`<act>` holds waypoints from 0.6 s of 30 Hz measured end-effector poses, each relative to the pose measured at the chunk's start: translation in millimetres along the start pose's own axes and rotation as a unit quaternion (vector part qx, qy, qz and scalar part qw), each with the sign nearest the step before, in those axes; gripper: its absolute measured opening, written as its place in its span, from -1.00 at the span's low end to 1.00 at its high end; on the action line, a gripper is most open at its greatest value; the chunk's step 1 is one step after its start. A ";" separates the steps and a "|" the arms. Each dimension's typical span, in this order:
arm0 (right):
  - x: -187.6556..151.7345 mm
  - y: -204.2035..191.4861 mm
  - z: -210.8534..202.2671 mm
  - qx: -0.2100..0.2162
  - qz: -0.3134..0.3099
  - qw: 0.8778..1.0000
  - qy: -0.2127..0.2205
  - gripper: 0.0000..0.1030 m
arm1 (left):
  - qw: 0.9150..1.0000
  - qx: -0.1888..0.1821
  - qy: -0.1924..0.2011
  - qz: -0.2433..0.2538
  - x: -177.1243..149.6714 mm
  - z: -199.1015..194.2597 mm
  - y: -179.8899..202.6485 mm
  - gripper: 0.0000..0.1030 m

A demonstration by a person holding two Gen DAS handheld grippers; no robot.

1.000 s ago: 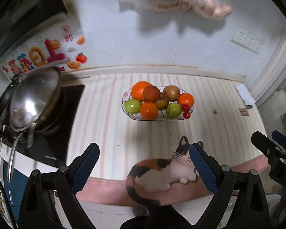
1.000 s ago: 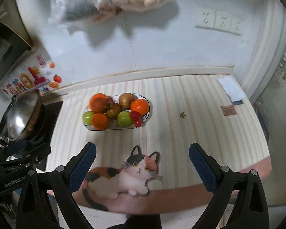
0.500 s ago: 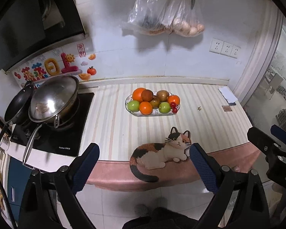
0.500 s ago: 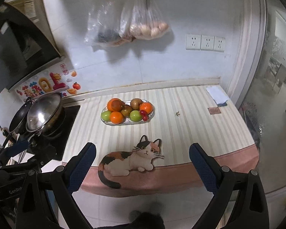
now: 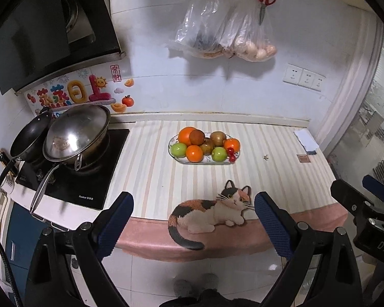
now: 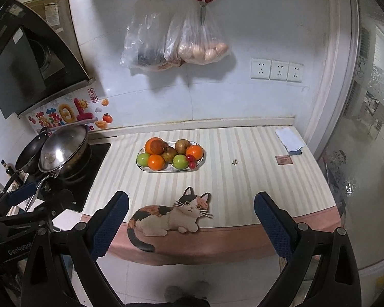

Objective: Organize fruits

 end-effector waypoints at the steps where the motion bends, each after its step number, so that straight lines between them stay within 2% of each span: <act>1: 2.0 1.7 5.8 0.000 0.001 1.000 -0.002 0.95 | 1.000 0.000 -0.001 0.000 3.1 5.3 0.0 0.88; 8: 25.9 4.8 57.8 0.002 -0.001 1.000 -0.014 0.95 | 1.000 0.018 -0.006 -0.003 26.4 43.4 -5.5 0.88; 12: 41.3 0.5 90.0 0.002 -0.007 1.000 -0.024 0.95 | 0.999 0.029 -0.020 -0.003 38.5 69.6 -10.5 0.88; 14: 48.0 -1.5 107.1 0.004 -0.008 0.999 -0.031 0.95 | 0.999 0.032 -0.033 -0.002 42.8 84.1 -12.9 0.99; 18: 56.4 -7.6 144.7 0.007 -0.011 0.998 -0.054 0.95 | 0.998 0.046 -0.050 -0.011 49.1 109.5 -22.2 0.99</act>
Point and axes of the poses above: each gripper's, at about its wrist camera, not at the fingertips, and z roughly the way its jaws point, y to its right, x to its top, the point moved 1 cm from there along z, roughly the way its jaws point, and after that the axes turned 2 degrees about -y, right-handed, at the moved point
